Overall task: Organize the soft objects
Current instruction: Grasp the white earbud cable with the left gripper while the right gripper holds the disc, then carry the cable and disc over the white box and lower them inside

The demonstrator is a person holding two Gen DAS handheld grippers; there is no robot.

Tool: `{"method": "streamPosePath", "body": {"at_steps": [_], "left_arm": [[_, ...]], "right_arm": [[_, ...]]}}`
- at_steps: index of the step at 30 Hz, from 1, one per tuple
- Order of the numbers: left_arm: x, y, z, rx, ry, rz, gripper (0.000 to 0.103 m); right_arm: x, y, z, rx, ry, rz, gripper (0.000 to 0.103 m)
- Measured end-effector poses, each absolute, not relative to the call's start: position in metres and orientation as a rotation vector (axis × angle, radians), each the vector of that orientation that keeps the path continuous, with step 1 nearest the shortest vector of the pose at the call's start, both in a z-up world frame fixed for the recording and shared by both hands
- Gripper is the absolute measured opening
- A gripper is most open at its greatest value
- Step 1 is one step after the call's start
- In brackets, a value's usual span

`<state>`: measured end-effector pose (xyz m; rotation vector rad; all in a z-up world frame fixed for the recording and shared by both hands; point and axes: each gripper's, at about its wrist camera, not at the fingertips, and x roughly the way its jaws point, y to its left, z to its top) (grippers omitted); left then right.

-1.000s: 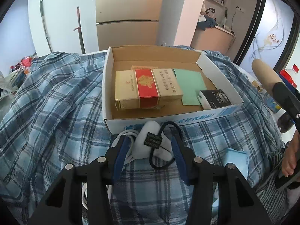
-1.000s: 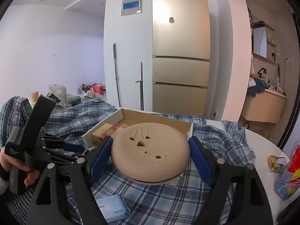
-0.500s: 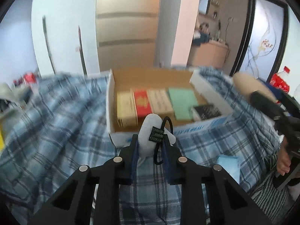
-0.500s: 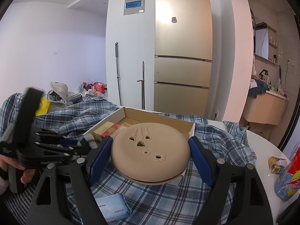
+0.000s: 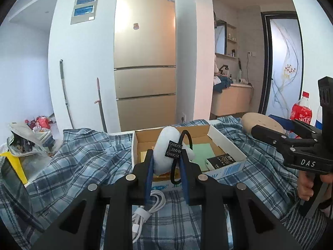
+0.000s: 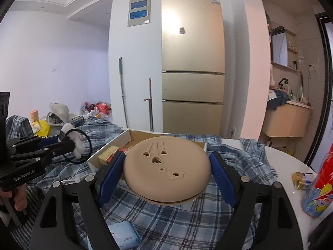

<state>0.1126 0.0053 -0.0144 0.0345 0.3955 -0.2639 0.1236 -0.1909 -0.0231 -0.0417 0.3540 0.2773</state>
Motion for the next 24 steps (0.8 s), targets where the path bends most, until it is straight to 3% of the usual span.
{"method": "streamPosePath", "body": {"at_steps": [8, 24], "left_arm": [[0.108, 0.001, -0.008, 0.055, 0.398, -0.236, 0.025], [0.109, -0.019, 0.068, 0.072, 0.248, -0.210, 0.025]], "right_arm": [[0.126, -0.200, -0.018, 0.002, 0.354, 0.257, 0.081], [0.130, -0.212, 0.050, 0.077, 0.258, 0.221, 0.081]]}}
